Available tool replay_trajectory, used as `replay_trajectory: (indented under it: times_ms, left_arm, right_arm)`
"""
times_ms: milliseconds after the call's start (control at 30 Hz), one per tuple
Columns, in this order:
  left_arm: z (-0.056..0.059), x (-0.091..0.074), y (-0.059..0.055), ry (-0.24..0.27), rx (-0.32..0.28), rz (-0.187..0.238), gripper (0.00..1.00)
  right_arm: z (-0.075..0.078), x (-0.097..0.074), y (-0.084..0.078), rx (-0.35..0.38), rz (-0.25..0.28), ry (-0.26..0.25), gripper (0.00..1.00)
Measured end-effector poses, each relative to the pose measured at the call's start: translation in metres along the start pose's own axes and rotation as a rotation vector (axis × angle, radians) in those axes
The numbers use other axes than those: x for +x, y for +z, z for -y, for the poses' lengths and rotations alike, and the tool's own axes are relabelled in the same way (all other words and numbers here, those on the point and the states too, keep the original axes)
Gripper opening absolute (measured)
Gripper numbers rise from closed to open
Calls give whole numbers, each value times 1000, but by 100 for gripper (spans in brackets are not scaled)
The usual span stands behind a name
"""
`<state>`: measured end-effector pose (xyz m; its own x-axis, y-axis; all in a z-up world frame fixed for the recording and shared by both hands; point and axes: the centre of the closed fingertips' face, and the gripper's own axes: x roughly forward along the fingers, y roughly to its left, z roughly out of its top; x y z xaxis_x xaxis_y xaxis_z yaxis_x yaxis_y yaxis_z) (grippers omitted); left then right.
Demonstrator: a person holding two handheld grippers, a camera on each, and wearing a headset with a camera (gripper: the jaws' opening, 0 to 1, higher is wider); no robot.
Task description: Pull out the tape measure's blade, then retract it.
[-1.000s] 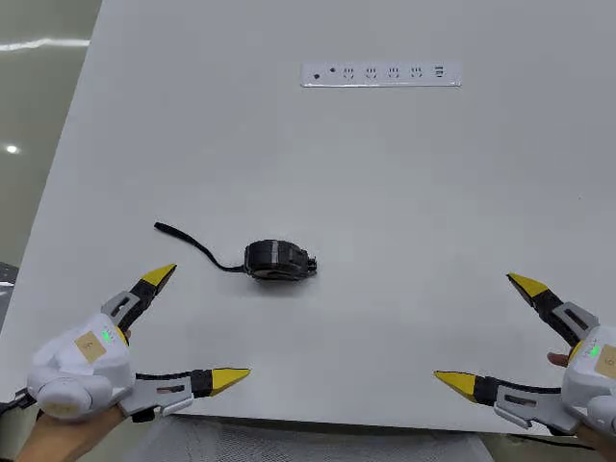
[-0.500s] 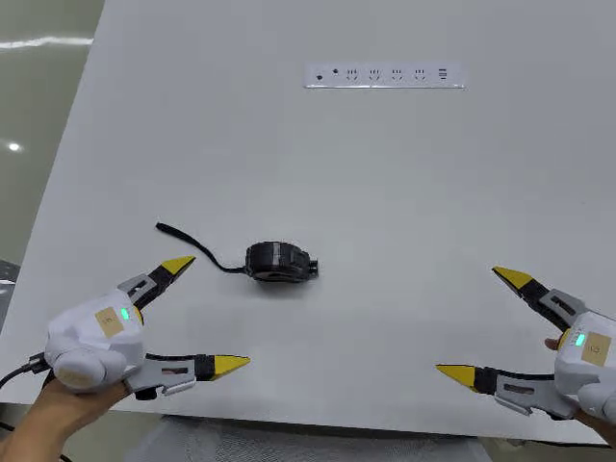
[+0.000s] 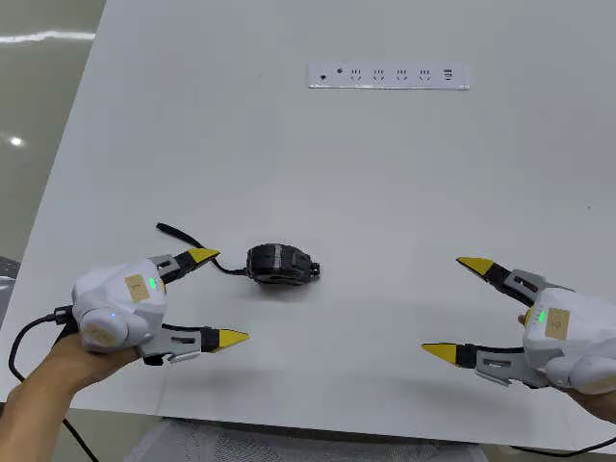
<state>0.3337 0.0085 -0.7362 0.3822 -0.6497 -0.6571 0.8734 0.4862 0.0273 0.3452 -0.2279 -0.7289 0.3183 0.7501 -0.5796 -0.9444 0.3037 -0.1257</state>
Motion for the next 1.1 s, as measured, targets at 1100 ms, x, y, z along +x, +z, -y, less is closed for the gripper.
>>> replay_trajectory:
  times_ms: [1100]
  left_arm:
    - [-25, 56, -7, -133, 146, -153, 36]
  right_arm:
    - [-14, 103, 17, -168, -26, 208, 36]
